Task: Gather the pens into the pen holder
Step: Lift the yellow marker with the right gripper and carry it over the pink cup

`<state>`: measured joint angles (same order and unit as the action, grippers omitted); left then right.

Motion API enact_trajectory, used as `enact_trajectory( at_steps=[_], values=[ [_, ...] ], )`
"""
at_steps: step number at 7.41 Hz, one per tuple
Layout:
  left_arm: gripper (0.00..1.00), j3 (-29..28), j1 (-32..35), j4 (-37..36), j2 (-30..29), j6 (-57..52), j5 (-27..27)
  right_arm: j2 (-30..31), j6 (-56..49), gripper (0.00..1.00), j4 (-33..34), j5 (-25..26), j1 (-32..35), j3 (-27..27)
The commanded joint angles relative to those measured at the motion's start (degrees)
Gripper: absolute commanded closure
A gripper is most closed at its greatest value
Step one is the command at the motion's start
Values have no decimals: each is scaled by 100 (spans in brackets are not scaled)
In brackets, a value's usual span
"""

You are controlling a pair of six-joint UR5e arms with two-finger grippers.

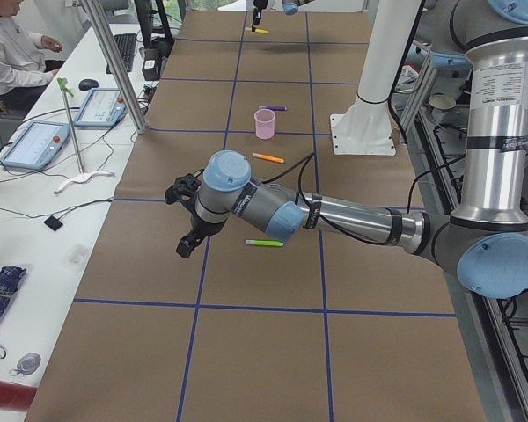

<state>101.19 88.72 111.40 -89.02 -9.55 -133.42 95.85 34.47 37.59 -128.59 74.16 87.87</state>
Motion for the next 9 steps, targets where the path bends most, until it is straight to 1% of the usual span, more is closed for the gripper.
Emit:
enact_trajectory(
  at_steps=[1,2,3,4,5,6,7,8,9],
  values=[
    [0,-29,-12,22,-1,-3,-9,-145,1502,100,3,428,-400,1156],
    [0,-47,-30,22,-1,-3,0,-241,2441,100,12,1023,-899,1684],
    [0,-56,-39,22,-1,6,0,-373,3042,100,12,1778,-1504,2020],
    [0,-82,-56,22,-1,-2,-9,-679,3483,100,12,2664,-2180,2127],
    [0,-91,-82,22,-1,-3,0,-995,3896,100,20,3761,-2979,2146],
    [0,-108,-91,22,-1,-3,0,-1477,3961,100,90,5033,-3892,2085],
    [0,-161,-100,22,-1,-3,0,-1934,3962,100,99,6047,-4684,1876],
    [0,-205,-118,31,-19,-3,0,-2617,3979,100,326,6918,-5249,1552],
    [0,-205,-118,31,-19,6,0,-3303,4049,100,841,7553,-5602,1287]
  ],
)
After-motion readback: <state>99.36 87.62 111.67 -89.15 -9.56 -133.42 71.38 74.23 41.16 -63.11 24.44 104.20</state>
